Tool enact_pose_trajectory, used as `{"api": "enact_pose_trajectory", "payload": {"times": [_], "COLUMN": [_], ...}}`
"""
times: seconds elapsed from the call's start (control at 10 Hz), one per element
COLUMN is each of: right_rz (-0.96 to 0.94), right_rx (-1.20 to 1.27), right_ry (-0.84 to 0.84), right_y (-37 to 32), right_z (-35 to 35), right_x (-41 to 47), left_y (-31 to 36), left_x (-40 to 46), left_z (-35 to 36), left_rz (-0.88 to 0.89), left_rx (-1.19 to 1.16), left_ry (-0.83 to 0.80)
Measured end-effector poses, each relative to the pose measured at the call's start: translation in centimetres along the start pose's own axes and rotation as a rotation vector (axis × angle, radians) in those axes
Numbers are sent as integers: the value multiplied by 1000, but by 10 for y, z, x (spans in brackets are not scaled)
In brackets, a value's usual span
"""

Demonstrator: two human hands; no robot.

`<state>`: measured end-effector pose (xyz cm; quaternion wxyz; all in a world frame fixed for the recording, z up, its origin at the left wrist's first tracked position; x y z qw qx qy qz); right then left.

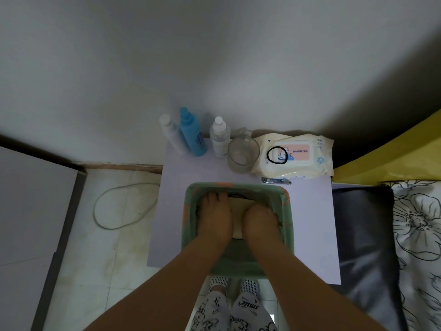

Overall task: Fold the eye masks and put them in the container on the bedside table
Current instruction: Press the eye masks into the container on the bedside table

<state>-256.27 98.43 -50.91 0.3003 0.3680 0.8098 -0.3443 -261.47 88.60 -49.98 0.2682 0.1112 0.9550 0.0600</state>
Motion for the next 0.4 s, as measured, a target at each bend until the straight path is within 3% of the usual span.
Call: {"api": "enact_pose_trajectory", "payload": {"times": [0.2, 0.4], "right_rz": [-170, -325], "right_rx": [-15, -131], "right_ry": [199, 52], "right_y": [-19, -30], "right_z": [-23, -24], "right_x": [-28, -56], "left_y": [17, 20], "left_x": [-21, -47], "left_z": [-25, -51], "left_rz": [158, 245], "left_rx": [247, 215], "left_ry": [99, 97]}}
Point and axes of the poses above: each hand's wrist, its own x-axis towards the middle knuckle, its own z-axis out of the palm, y = z × x, the point moved 8 cm from there along x, towards the middle knuckle, and after that the axes turned 15 degrees about x, right-handed, at the moved point
